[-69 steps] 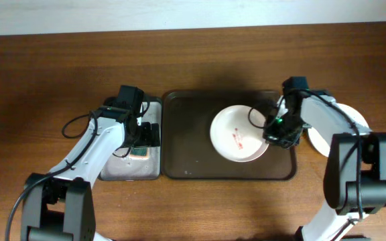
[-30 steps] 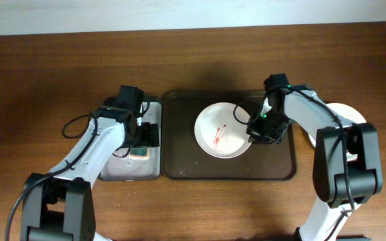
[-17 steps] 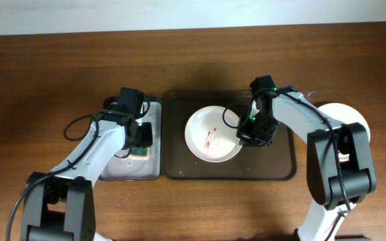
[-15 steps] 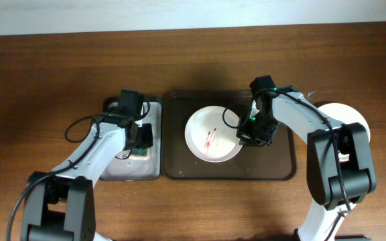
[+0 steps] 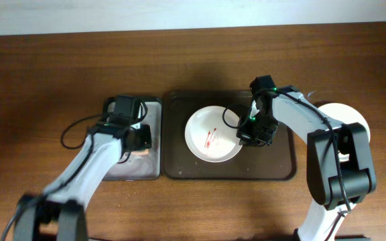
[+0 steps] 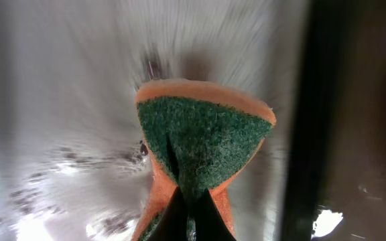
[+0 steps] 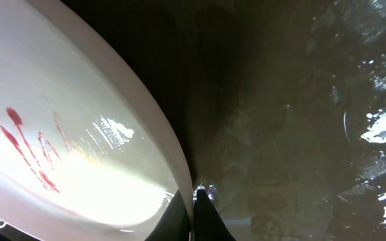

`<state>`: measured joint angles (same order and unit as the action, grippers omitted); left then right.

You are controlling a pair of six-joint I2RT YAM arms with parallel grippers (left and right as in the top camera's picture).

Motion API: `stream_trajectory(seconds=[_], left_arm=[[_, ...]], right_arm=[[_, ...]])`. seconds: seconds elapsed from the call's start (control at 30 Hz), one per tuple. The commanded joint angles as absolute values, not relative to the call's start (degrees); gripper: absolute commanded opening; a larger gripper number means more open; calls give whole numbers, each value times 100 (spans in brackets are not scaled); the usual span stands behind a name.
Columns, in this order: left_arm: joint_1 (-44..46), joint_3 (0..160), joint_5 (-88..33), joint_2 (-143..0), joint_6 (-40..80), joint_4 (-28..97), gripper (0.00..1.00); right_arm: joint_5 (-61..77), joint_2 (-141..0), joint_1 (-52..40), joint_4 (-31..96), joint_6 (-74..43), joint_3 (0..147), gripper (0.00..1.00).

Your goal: Clean dirty plates on tray and stack at the side

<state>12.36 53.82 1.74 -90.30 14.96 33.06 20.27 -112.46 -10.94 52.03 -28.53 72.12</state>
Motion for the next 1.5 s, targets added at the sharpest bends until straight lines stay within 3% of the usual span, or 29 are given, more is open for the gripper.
stream_trajectory(seconds=[0.0,0.3,0.33,0.37,0.47,0.5,0.7,0.8,1.17,1.47], left_arm=[[1221,5457,172,-8062,1496,3253,0],[1219,5457,-132,-7765,1737,3061,0],[1219,5454,-128,-7765,1734,3061,0],[1221,5454,-126,-7765,1732,3068,0],[1221,5454,-126,-7765,1732,3144,0],[1221,5454,-126,-7765,1732,3170,0],[1219,5454,-128,-7728,1817,2978,0],[1122,5454,-185,-7507,2477,2650,0],[-530,5454,-4163,-7461,1828,1988,0],[-860,5454,-4871,-7461,1656,1973,0]], right_arm=[[1914,-11299,-1129,5179,-2877,7190,4],[1730,-11299,-1127,5048,-2497,7190,5],[1730,-11299,-1122,4897,-2377,7190,15],[1730,-11299,-1122,4751,-2250,7190,19],[1726,-11299,-1122,4576,-2123,7190,14],[1726,-11299,-1125,4565,-2121,7190,4],[1581,-11299,-1125,4630,-2121,7190,4],[1581,-11299,-1125,4657,-2123,7190,4],[1581,-11299,-1125,4668,-2123,7190,4],[1581,-11299,-1125,4668,-2123,7190,4]])
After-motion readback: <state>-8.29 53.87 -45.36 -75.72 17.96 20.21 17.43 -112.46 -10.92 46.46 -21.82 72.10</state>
